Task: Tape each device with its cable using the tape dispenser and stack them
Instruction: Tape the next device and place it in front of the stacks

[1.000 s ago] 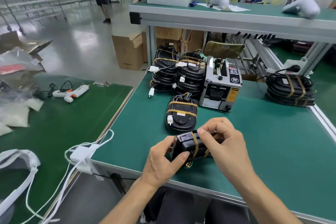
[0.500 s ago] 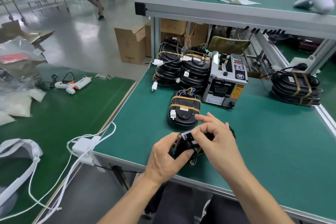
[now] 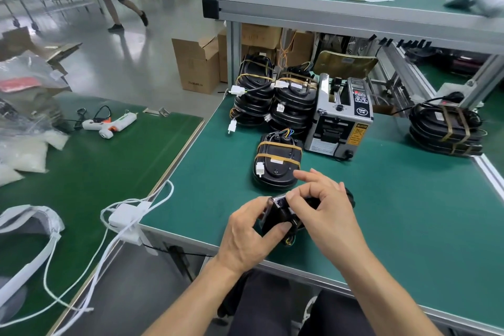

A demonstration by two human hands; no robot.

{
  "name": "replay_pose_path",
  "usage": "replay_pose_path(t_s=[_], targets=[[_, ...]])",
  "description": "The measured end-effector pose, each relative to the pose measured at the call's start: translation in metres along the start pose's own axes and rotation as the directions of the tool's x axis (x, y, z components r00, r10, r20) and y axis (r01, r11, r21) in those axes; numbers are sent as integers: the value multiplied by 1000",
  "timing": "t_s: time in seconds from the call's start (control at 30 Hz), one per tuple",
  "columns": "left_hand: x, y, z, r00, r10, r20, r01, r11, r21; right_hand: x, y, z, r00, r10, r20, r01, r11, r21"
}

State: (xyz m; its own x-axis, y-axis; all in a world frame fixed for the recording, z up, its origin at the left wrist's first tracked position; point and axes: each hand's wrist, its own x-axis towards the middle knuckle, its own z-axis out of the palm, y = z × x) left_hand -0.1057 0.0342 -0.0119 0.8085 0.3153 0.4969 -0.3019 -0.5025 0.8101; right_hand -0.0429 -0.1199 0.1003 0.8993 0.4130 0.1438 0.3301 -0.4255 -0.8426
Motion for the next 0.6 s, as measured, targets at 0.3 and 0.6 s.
replay_pose_path(t_s=[0.3, 0.6], targets=[[1, 1, 0, 1000, 5, 4, -5, 1000, -11, 0, 1, 4, 999, -27, -21, 25, 998, -63], [1, -2, 1, 1000, 11, 12, -11, 1000, -26, -1, 1, 3, 999, -47, -16, 45, 994, -98]])
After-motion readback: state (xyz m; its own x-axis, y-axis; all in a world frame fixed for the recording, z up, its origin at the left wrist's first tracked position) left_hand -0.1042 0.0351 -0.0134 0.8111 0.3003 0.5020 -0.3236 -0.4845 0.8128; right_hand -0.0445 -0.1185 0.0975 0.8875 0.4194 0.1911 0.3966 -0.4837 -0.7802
